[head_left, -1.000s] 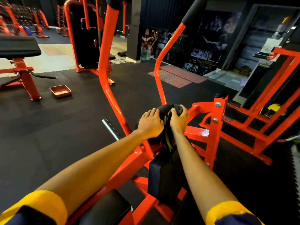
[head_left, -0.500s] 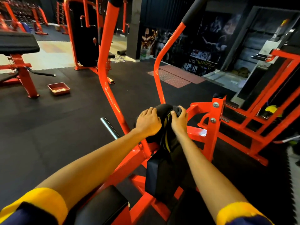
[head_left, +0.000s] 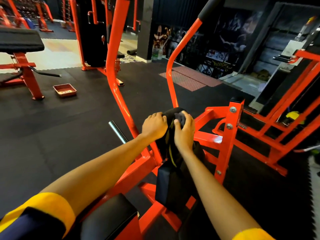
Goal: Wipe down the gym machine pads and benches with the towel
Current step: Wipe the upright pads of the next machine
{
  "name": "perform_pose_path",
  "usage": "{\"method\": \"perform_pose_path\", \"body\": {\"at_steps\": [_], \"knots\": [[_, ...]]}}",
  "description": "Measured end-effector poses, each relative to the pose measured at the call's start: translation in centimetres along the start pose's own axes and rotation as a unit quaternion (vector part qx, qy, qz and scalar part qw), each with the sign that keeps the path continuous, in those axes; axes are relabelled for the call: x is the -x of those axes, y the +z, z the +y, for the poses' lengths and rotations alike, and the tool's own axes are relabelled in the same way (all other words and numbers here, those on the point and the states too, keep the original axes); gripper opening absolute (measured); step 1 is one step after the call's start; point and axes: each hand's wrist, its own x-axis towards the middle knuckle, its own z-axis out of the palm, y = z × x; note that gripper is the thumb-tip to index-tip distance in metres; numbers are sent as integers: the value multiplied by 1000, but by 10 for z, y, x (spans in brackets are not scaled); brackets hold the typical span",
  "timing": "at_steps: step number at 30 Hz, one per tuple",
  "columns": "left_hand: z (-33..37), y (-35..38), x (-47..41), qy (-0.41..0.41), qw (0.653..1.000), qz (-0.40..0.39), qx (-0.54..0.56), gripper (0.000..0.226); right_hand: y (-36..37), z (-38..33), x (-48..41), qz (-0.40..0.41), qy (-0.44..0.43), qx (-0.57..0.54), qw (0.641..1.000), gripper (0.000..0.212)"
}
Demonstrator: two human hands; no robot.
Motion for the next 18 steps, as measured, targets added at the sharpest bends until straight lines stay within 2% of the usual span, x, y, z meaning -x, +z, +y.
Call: {"method": "perform_pose_path", "body": {"at_steps": [3, 5, 10, 12, 15, 18], "knots": [[13, 2, 13, 50, 998, 6, -41, 49, -2, 4, -47, 24, 119, -33, 992, 48], [13, -4, 7, 28, 1000, 0, -9, 49, -2, -5, -52, 30, 139, -6, 990, 48], [-4, -19, -21, -125, 987, -59, 76, 50, 11, -33, 27, 19, 4, 46, 999, 58], [-5, -18, -19, -155, 982, -73, 80, 57, 10, -29, 50, 8, -30, 45, 998, 59], [3, -11, -10, -116, 992, -45, 34, 51, 7, -21, 31, 29, -16, 27, 999, 57], [15, -8, 5, -32, 999, -11, 8, 40, 2, -18, -19, 43, 77, 11, 996, 51]]}}
